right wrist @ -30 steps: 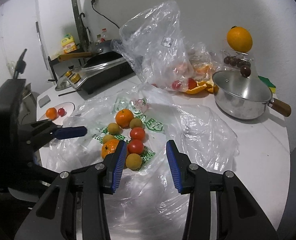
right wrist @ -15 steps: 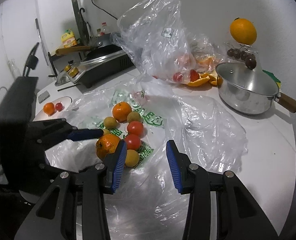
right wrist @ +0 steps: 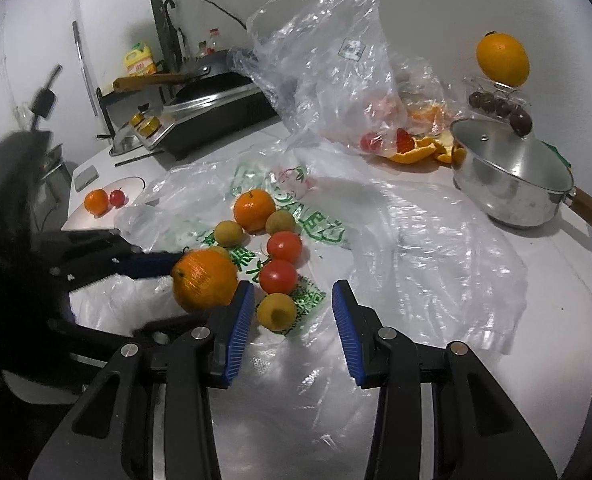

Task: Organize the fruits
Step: 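Grasp a second mandarin with the left tool while the right tool grasps a yellow fruit, then carry the mandarin to the plate and lower it beside the first mandarin, then open the left tool on the mandarin while the right tool lowers and releases the yellow fruit on the plate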

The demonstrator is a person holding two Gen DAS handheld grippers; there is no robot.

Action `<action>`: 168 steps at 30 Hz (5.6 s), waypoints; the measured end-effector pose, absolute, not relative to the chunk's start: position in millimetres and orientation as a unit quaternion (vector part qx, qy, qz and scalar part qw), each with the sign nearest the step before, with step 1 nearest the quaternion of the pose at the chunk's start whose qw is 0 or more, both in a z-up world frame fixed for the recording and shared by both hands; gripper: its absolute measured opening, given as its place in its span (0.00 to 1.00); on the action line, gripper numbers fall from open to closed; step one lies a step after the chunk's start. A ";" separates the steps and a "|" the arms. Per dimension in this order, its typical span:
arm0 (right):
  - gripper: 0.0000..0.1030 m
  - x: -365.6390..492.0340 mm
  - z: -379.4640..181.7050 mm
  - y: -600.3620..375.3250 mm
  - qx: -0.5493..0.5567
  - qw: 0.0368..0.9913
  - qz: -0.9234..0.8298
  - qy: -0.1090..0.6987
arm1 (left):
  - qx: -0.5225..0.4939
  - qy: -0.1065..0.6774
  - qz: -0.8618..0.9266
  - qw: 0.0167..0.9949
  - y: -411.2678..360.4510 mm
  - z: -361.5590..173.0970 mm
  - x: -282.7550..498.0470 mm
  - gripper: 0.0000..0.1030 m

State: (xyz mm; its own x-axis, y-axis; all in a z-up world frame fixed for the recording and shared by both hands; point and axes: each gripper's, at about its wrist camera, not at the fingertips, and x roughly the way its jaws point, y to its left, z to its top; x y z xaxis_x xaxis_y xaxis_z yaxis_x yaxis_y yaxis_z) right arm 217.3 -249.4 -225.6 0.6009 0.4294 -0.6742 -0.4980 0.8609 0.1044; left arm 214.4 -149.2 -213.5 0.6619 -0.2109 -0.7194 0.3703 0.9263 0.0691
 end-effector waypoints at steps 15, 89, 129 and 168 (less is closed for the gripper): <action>0.38 223.7 -247.0 -219.2 -0.083 0.878 0.251 0.400 | 0.086 0.358 -0.145 0.918 -116.6 -195.6 198.3 0.45; 0.27 179.3 -194.8 -39.8 -0.171 0.859 0.332 0.349 | 0.016 0.361 0.035 0.932 95.8 -217.9 144.4 0.46; 0.27 211.9 -205.9 -1.6 -0.170 0.846 0.359 0.357 | 0.004 0.363 0.074 0.929 131.1 -214.8 152.2 0.65; 0.28 263.4 -248.6 70.7 -0.200 0.844 0.332 0.371 | -0.064 0.317 0.083 0.943 188.4 -216.0 151.0 0.67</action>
